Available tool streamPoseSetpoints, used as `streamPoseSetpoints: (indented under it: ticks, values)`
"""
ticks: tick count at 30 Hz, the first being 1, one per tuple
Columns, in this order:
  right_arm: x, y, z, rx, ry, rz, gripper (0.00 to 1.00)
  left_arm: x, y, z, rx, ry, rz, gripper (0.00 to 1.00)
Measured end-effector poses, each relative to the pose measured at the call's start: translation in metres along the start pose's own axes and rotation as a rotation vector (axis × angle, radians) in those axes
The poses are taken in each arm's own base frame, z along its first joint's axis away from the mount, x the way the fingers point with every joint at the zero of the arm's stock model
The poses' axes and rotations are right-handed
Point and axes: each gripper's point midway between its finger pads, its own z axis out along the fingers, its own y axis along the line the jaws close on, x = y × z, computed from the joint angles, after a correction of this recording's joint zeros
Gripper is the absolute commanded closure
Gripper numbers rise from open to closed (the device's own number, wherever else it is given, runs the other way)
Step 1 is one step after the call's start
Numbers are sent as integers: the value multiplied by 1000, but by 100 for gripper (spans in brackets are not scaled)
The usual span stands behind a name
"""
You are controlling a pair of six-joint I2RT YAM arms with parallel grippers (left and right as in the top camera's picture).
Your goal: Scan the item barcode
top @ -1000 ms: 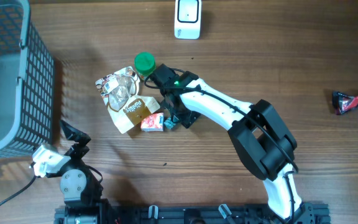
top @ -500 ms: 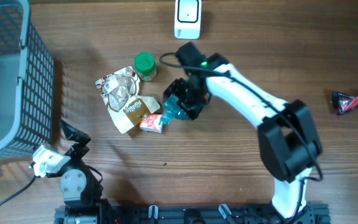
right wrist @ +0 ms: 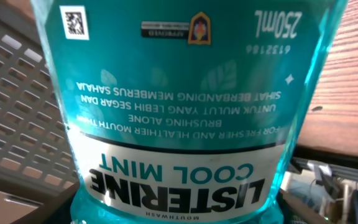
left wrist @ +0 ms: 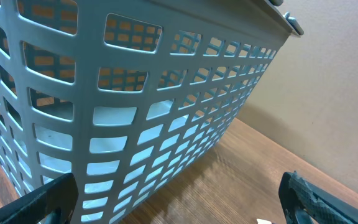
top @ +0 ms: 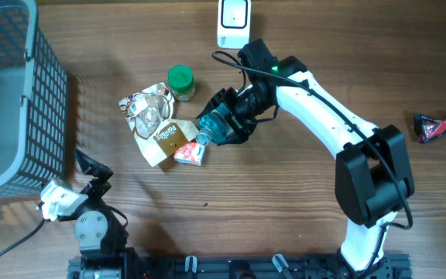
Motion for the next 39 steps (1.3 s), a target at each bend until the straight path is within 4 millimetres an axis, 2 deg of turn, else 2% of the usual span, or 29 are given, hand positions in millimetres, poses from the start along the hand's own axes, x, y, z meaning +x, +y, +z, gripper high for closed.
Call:
streamPoseSetpoints:
  ticks: [1,4,7,12,17,19,21,24,25,28,31,34,39]
  values:
    - [0,0,0,-1,0,7,36,0,0,0,0,0,0,0]
    - [-6,18,-4,-74,-2,5,35,0,0,0,0,0,0,0]
    - [-1,31,-6,-121,35,25,35,0,0,0,0,0,0,0]
    - [6,33,-3,-128,111,121,40,0,0,0,0,0,0,0]
    - [9,34,-2,-126,151,244,39,0,0,0,0,0,0,0]
    - [15,36,-3,-126,194,292,46,0,0,0,0,0,0,0]
    - [24,38,-6,-125,255,331,48,0,0,0,0,0,0,0]
    - [31,40,-9,-121,309,388,48,0,0,0,0,0,0,0]
    - [32,40,-12,-122,321,411,46,0,0,0,0,0,0,0]
    - [22,41,-19,-138,308,453,41,0,0,0,0,0,0,0]
    - [0,38,-24,-156,259,489,37,0,0,0,0,0,0,0]
    - [-16,32,-17,-149,237,502,36,0,0,0,0,0,0,0]
    - [-38,16,6,-108,257,536,37,0,0,0,0,0,0,0]
